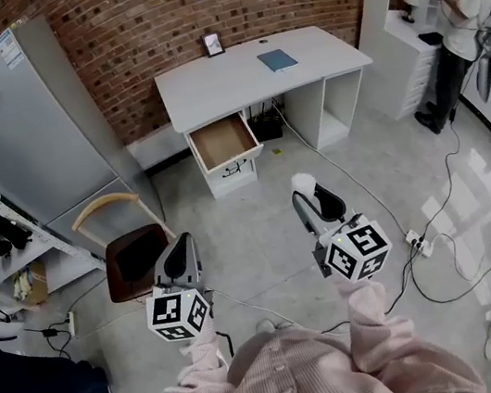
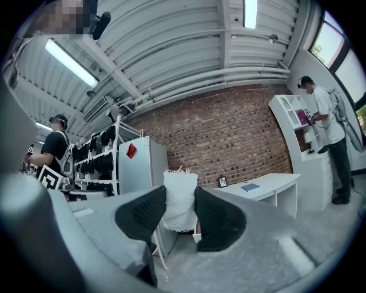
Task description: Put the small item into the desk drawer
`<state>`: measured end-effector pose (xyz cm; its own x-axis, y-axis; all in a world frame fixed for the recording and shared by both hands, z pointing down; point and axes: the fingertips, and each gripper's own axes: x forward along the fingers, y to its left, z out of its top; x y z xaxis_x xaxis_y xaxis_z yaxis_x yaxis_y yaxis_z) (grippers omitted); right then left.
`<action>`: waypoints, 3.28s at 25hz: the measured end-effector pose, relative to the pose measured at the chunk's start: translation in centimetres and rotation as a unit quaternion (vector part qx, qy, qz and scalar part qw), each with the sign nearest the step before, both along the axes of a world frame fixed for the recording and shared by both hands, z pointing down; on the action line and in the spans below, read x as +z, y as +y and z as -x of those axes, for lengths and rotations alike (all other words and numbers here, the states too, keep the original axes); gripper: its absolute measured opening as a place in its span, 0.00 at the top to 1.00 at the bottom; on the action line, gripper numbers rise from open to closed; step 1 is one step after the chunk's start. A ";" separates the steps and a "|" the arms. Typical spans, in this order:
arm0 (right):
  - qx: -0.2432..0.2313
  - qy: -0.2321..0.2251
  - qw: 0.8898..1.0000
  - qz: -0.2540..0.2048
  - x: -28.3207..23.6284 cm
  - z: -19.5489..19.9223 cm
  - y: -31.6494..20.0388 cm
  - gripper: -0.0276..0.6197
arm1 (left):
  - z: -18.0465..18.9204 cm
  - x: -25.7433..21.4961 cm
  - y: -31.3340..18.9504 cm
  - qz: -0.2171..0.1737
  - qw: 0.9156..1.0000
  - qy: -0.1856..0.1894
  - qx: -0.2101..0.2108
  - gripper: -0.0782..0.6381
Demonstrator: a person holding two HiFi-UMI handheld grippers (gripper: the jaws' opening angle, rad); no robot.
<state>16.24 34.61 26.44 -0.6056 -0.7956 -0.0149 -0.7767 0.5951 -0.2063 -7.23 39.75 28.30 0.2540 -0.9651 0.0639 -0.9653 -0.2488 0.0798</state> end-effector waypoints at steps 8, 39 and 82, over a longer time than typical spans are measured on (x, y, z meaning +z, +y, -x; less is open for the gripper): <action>0.002 -0.006 1.000 -0.009 -0.6 -1.0 -1.2 0.72 | -0.6 -0.5 -1.8 -0.009 1.000 0.007 -0.003 0.89; -0.010 -0.004 0.997 0.072 6.8 4.5 -33.0 0.72 | 3.4 6.0 -34.7 0.058 0.998 0.025 0.008 0.89; -0.162 0.110 0.952 0.237 24.3 14.7 -55.1 0.72 | 7.2 22.3 -53.9 0.227 0.965 0.121 -0.054 0.89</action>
